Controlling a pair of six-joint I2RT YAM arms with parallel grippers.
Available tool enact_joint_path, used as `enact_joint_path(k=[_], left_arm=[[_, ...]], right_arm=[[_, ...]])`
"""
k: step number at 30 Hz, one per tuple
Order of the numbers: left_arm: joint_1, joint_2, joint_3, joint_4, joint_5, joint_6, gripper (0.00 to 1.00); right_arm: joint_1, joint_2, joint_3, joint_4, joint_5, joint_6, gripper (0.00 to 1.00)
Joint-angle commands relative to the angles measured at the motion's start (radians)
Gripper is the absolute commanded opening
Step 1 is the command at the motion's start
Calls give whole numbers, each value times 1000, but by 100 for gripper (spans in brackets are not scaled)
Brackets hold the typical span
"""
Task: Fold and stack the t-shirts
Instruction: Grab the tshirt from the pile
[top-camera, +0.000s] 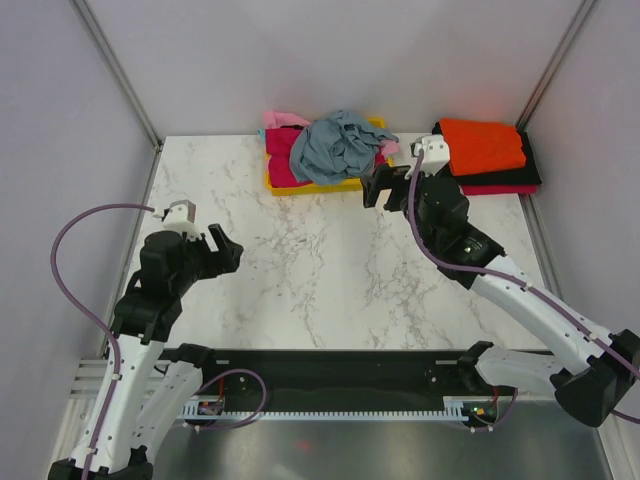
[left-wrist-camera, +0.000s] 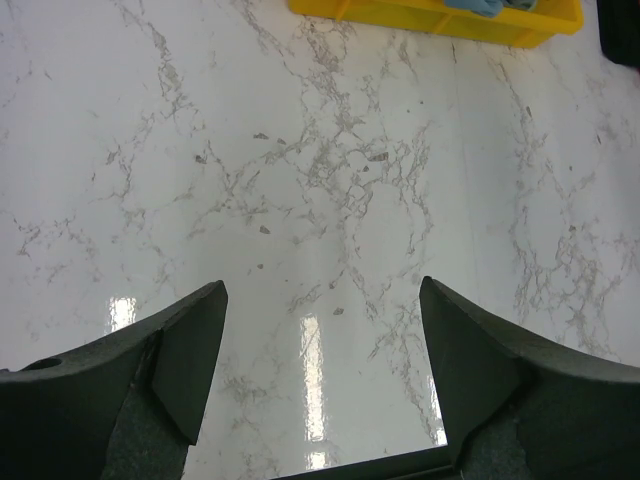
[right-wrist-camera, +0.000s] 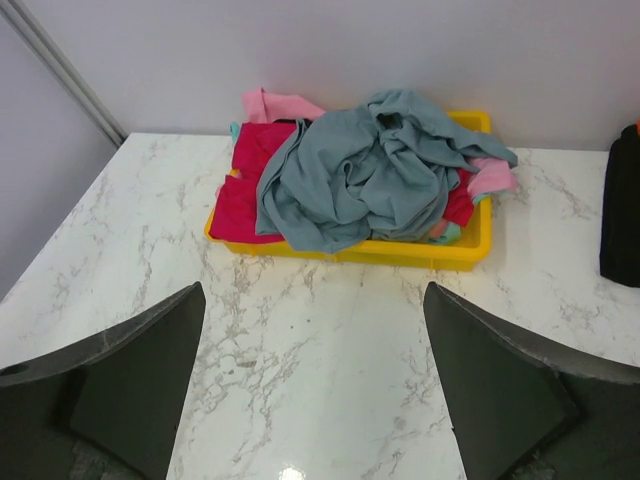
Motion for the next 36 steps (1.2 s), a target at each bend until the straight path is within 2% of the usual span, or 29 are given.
enact_joint_path(k=[1,5,7,9,10,12,13,15,17,21,24,31,33,34,35,36], left_arm=[[7,-3,2,28,-22,-6,86],[7,-5,3,28,-20,-8,86],[7,-9,2,28,-20,-9,86],[7,-12,2,28,-20,-9,86],[7,-15,2,28,-20,-9,86],[7,-25,2,28,-20,-9,86],[9,-28,3,28,-22,-9,86],[9,-34,2,27,-20,-9,86],[9,-41,2,30,-22,-11,86],[10,-41,3,31,-20,-9,86],[12,-41,3,31,-17,-9,86],[13,-51,2,33,-19,-11,87],[15,-49,2,33,-19,-11,87],[16,-49,2,33,-19,-11,87],[16,-49,2,33,-19,-11,87],[16,-51,2,33,-20,-11,87]], right_arm=[[0,-3,-61,86,-67,-9,98],[0,71,-59,131,-119,-67,98],[0,124,6,119,-150,-87,98],[1,252,87,78,-153,-93,98],[-3,309,201,0,-144,-90,98],[-8,485,329,-83,-136,-86,98],[-13,542,456,-155,-129,-79,98],[-23,696,631,-208,-112,-73,98],[-33,832,737,-257,-86,-67,98],[-57,1073,1115,-382,-60,-64,98],[-65,1222,1272,-447,-86,-70,98],[-80,1323,1281,-416,-46,-49,94],[-85,1343,1293,-397,-55,-64,82],[-86,1384,1331,-393,-53,-79,48],[-85,1385,1339,-393,-53,-79,48],[-86,1386,1341,-383,-55,-91,35]])
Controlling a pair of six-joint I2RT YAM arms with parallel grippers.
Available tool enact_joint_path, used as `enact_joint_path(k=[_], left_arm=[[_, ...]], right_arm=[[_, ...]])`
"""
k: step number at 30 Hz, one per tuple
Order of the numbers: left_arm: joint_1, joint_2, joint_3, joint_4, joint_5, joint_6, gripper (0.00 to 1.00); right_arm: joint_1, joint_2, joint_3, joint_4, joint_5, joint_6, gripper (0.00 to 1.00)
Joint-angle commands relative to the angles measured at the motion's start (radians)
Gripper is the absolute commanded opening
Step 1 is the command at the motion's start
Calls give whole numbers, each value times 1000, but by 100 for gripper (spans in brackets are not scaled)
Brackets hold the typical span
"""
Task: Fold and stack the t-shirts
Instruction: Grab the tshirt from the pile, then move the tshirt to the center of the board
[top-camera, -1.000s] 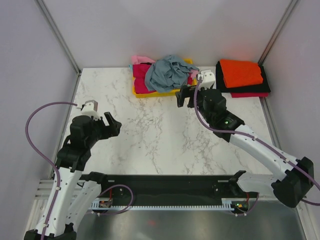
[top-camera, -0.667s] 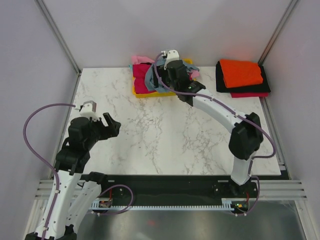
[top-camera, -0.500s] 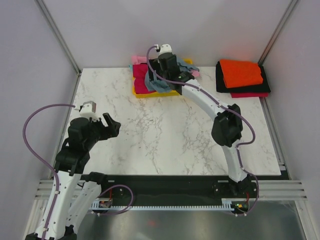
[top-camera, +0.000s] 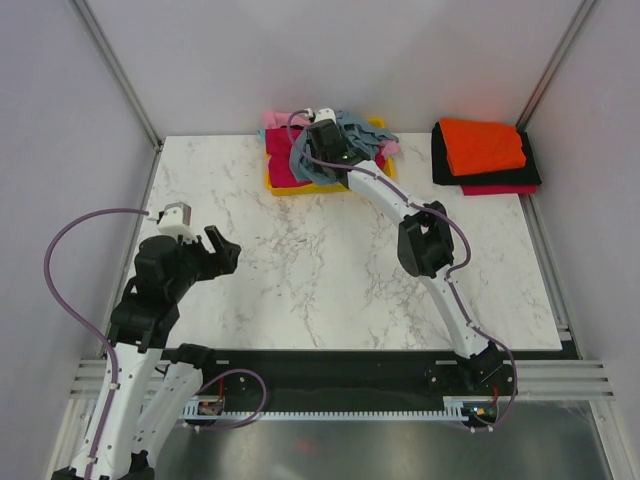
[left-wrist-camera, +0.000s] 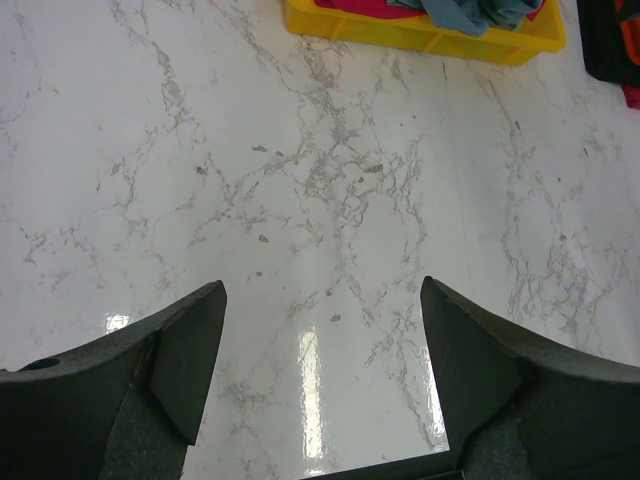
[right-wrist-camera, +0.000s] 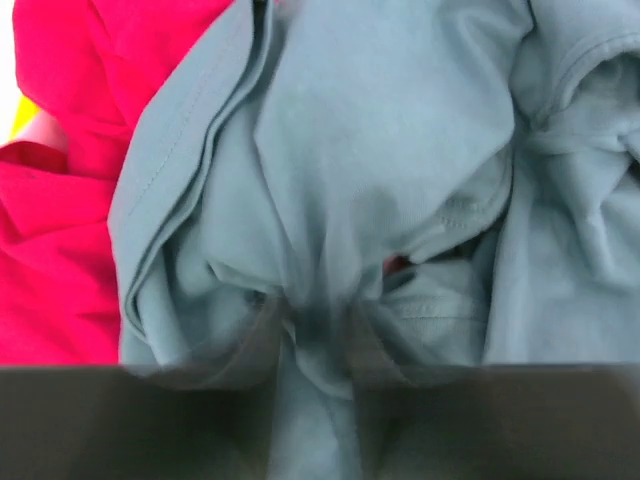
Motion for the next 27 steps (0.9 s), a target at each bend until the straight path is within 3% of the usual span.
enact_joint_path(k=[1,2,6,9,10,15,17,18,19,21,22,25,27], left_arm=[[13,-4,2,33,-20,-10,87],[13,-4,2,33,-20,-10,87],[18,2,0,33,-19,-9,87],[18,3,-1,31,-19,-10,87],[18,3,0,33,-20,-10,86],[19,5,-1,33,-22,-10,87],[19,6,0,33,-22,-10,87],[19,8,0,33,-20,-10,87],[19,11,-1,33,-22,-10,87],[21,12,-3,31,-20,-10,87],[21,18,-1,33,-20,-10,87],[22,44,0,31,-20,-9,87],[22,71,8,30,-20,-7,87]], right_arm=[[-4,6,77,48,10,-22,5],[-3,-5,78,60,13,-29,0],[25,-130,118,106,36,-117,0],[51,-331,108,128,33,-169,0],[57,-468,82,140,23,-163,0],[69,-912,-268,214,68,-132,0],[69,-1008,-451,195,142,-114,0],[69,-1098,-522,176,160,-97,8],[71,-1143,-596,166,194,-79,39],[69,-1277,-837,159,236,-9,62],[69,-1319,-912,160,287,25,98],[65,-1454,-1159,101,384,142,98],[65,-1467,-1195,47,430,156,98]])
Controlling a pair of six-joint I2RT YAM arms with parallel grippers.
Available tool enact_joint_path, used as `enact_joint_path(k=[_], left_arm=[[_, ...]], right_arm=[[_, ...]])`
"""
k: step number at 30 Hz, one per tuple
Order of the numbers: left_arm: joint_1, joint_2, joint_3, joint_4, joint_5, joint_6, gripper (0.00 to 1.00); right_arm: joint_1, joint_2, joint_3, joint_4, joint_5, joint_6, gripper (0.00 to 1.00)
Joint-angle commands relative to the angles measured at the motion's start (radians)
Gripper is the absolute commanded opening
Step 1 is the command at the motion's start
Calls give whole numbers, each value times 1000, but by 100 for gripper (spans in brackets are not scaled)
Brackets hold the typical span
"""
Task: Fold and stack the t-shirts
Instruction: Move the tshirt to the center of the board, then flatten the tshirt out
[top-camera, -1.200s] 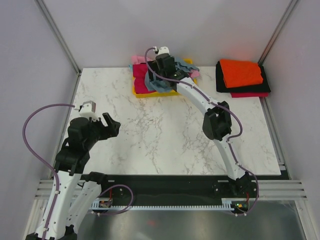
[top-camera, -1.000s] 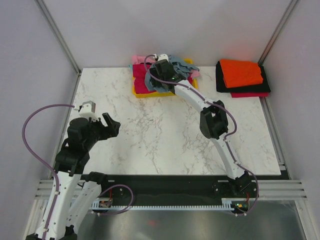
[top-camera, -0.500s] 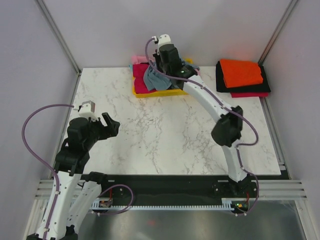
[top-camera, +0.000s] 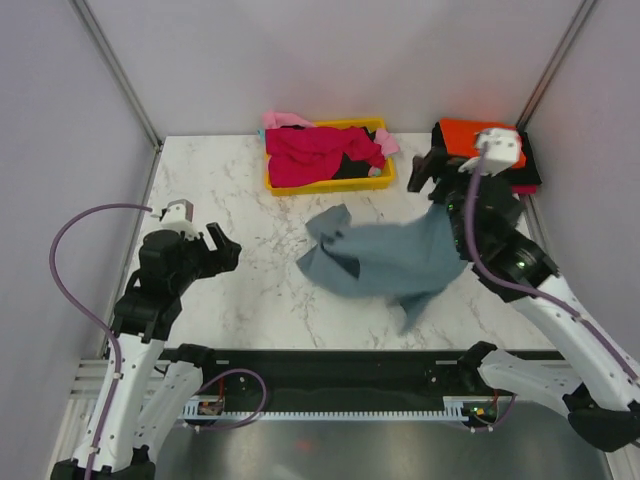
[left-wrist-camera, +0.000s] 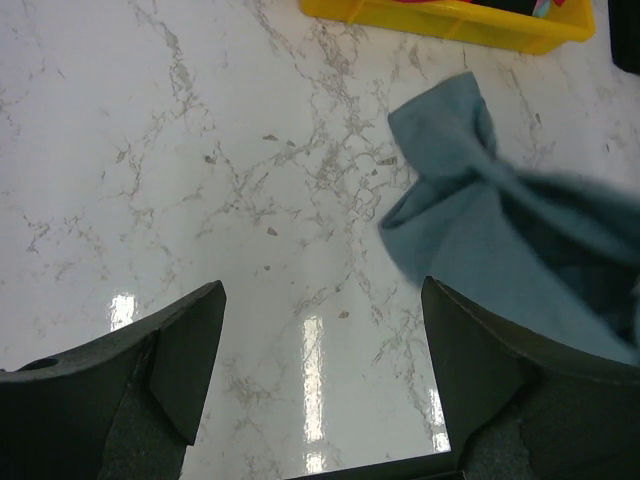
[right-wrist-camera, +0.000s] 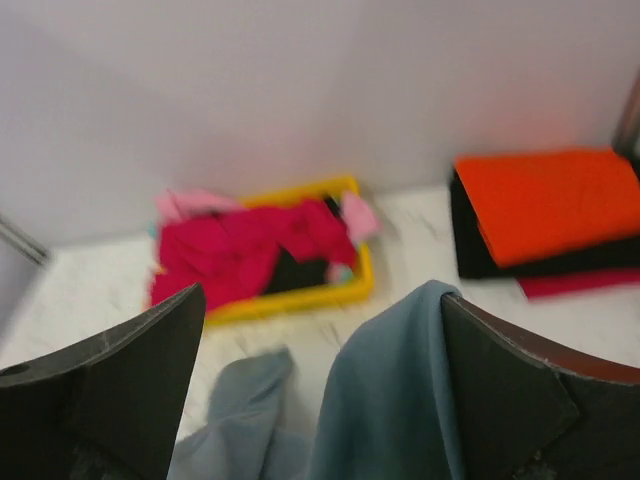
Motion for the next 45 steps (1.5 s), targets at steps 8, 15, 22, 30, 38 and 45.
enact_joint_path(k=[8,15,22,30,38,45], left_arm=[[2,297,123,110,51,-81,86],[-10,732,382,231,-8,-85,85],[-8,1338,988,170,-43,-23,81],[-5,1856,1500,-51,-91,-25,73],[2,1845,1424,-53,-121,-65,2],[158,1583,1065,-39,-192,-168,2]], right_arm=[[1,-28,-260,-301,128,167,98],[1,-12,-364,-319,-41,229,98],[1,-54,-412,-310,-205,240,98],[1,-179,-407,-379,-207,203,98],[1,-165,-392,-377,-214,175,98],[1,-146,-424,-342,-296,220,98]])
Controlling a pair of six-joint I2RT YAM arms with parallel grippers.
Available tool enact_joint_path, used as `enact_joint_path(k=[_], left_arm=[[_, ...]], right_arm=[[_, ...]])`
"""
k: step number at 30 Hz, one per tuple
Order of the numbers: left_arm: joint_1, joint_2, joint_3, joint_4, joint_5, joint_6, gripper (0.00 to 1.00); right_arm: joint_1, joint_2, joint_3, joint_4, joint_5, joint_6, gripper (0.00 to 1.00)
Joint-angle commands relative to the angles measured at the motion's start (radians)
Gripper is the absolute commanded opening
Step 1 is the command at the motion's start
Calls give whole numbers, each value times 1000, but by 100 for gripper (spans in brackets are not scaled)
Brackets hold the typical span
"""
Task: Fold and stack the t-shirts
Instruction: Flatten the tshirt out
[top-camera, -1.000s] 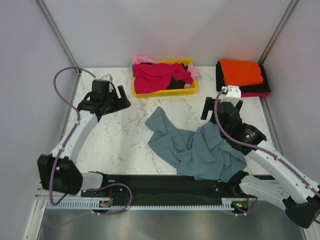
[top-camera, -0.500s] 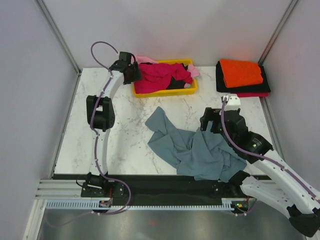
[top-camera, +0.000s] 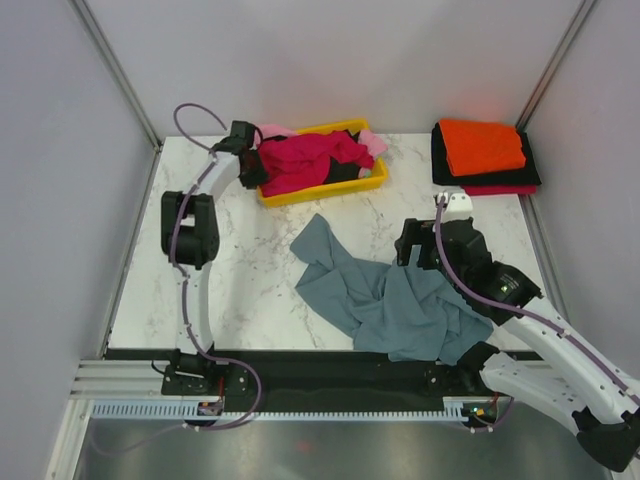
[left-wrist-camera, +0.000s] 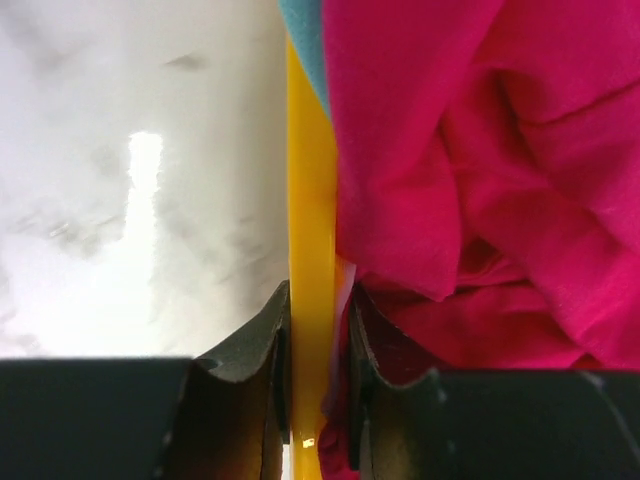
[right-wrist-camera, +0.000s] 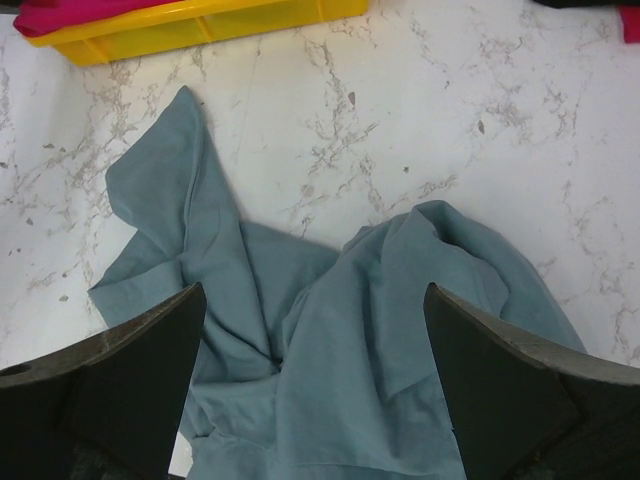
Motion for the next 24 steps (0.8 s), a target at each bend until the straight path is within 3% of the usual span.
enact_joint_path(k=[1,6,9,15,19,24], left_arm=[[154,-189,-232,-80,-162,-126,2],[390,-445,-610,-3,-131,-254,2],[496,-542,-727,75,-137,-274,2],[614,-636,-789,92,-125,-435,2],[647,-693,-855,155,-96,-617,2],[647,-639,-811,267,-44,-691,3]], right_arm=[[1,-17,-17,42,-53,32,98],[1,-22,-37,62,-88,32,98],[1,-20,-37,62,-108,21,98],[1,-39,-48,59,-124,-2,98],[3,-56,-61,54,-142,-27,98],[3,-83,-87,43,-153,-54,98]])
